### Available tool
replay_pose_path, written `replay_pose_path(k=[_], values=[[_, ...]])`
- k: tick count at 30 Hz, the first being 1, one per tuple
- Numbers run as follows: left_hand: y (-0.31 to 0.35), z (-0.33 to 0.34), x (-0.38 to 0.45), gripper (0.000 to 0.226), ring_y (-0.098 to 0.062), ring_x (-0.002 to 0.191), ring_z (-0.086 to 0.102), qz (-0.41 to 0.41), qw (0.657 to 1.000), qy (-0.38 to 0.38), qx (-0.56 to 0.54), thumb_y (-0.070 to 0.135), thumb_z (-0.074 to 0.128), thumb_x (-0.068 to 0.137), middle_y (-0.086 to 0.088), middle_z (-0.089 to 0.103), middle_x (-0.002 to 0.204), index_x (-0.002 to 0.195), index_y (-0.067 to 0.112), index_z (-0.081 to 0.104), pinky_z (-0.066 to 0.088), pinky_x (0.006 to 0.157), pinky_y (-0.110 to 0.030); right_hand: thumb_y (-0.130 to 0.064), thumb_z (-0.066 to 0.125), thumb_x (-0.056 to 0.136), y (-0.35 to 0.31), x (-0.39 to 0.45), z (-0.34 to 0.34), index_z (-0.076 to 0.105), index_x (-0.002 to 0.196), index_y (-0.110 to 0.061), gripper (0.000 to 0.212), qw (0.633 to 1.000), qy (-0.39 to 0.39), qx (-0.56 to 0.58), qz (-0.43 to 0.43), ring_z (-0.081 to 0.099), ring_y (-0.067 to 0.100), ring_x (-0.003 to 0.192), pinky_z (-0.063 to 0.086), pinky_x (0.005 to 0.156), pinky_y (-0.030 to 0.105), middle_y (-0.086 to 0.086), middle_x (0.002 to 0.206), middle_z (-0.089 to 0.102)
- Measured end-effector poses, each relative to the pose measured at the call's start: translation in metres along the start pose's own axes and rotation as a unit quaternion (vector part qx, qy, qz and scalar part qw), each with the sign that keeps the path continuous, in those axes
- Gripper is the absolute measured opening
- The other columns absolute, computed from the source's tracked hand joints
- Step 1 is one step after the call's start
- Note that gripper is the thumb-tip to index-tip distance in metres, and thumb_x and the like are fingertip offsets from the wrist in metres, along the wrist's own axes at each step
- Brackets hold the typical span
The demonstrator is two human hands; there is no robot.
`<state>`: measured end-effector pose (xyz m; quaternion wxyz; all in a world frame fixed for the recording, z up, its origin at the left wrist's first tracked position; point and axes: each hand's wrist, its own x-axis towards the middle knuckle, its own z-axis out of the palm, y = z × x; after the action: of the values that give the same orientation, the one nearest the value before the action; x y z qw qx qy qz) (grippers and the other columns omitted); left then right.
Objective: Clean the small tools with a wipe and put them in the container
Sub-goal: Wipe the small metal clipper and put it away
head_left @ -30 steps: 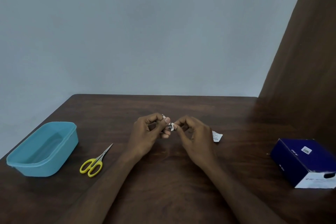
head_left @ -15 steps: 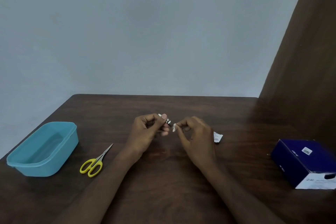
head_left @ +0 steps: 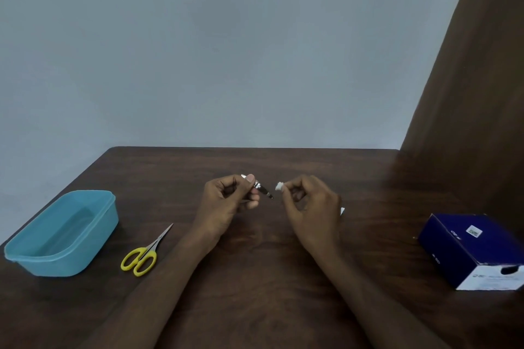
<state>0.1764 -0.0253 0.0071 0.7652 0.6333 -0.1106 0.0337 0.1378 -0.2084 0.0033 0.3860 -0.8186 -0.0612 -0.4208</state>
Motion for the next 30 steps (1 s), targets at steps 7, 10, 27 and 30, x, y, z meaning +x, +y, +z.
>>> replay_pose_path(k=[7, 10, 27, 30], values=[[-0.001, -0.001, -0.002, 0.033, -0.012, 0.072, 0.073, 0.018, 0.999, -0.019, 0.021, 0.014, 0.068, 0.104, -0.013, 0.073, 0.076, 0.089, -0.015, 0.073, 0.062, 0.069, -0.021, -0.012, 0.083, 0.086, 0.003, -0.007, 0.013, 0.071, 0.08, -0.018, 0.014, 0.994, -0.082, -0.019, -0.074, 0.06, 0.012, 0.071, 0.051, 0.068, 0.035, -0.006, 0.079, 0.066], [-0.002, 0.0, -0.002, 0.029, -0.014, 0.071, 0.074, 0.035, 0.998, 0.002, 0.05, 0.016, 0.072, 0.102, -0.013, 0.076, 0.075, 0.086, -0.007, 0.077, 0.064, 0.07, -0.024, -0.013, 0.083, 0.086, 0.01, -0.002, 0.008, 0.072, 0.079, -0.019, 0.014, 0.999, -0.043, -0.014, -0.004, 0.06, 0.008, 0.068, 0.051, 0.066, 0.03, -0.008, 0.077, 0.068], [0.0, 0.002, -0.01, 0.021, -0.02, 0.073, 0.081, 0.087, 0.977, -0.011, 0.196, 0.02, 0.077, 0.1, -0.005, 0.081, 0.074, 0.084, 0.009, 0.086, 0.068, 0.071, -0.033, -0.015, 0.078, 0.092, 0.003, -0.006, 0.01, 0.076, 0.089, -0.02, 0.006, 0.995, -0.058, -0.012, -0.081, 0.064, 0.02, 0.077, 0.055, 0.071, 0.045, -0.005, 0.084, 0.068], [-0.001, 0.004, -0.009, 0.023, -0.022, 0.072, 0.081, 0.087, 0.978, -0.014, 0.19, 0.02, 0.075, 0.101, -0.006, 0.08, 0.074, 0.084, 0.008, 0.085, 0.067, 0.069, -0.031, -0.017, 0.079, 0.093, 0.005, -0.003, 0.005, 0.076, 0.09, -0.022, 0.007, 0.997, -0.033, -0.007, -0.074, 0.064, 0.018, 0.082, 0.054, 0.076, 0.042, -0.009, 0.088, 0.07]])
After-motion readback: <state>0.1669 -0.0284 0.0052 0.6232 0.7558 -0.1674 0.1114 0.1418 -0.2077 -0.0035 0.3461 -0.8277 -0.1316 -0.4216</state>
